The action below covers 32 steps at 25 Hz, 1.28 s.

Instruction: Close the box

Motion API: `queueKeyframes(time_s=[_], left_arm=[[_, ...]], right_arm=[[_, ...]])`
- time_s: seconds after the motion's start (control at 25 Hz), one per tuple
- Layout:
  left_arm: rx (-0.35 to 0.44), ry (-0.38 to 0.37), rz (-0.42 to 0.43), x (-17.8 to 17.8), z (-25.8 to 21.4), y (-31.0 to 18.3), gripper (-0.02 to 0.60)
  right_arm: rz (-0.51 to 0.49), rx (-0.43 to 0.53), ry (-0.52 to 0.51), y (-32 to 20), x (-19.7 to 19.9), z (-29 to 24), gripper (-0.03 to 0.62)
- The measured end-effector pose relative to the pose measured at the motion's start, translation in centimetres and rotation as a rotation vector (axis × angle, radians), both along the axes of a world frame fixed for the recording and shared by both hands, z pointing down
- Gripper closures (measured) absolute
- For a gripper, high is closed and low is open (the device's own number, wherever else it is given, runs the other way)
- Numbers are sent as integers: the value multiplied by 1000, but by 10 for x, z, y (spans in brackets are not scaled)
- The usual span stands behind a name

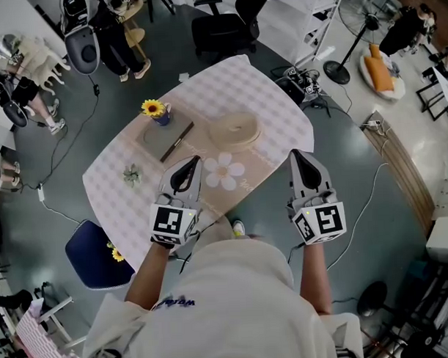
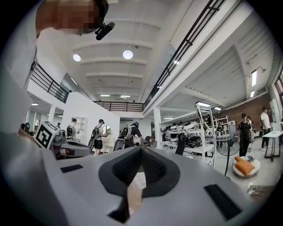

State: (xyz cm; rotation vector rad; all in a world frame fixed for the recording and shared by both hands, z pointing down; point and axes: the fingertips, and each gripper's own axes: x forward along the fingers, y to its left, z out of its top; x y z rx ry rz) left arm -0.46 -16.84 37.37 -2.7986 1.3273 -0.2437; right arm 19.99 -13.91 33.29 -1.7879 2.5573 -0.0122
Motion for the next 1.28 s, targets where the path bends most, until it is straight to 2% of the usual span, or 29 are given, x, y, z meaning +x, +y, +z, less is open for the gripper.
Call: queueKeyframes(time_s=[0.32, 1.28], left_arm=[[1, -3, 2, 7, -1, -1, 580], [3, -20, 94, 46, 2, -11, 580]], right_arm=[[-10, -9, 0, 0, 3, 2, 591], [78, -28, -16, 9, 38, 17, 591]])
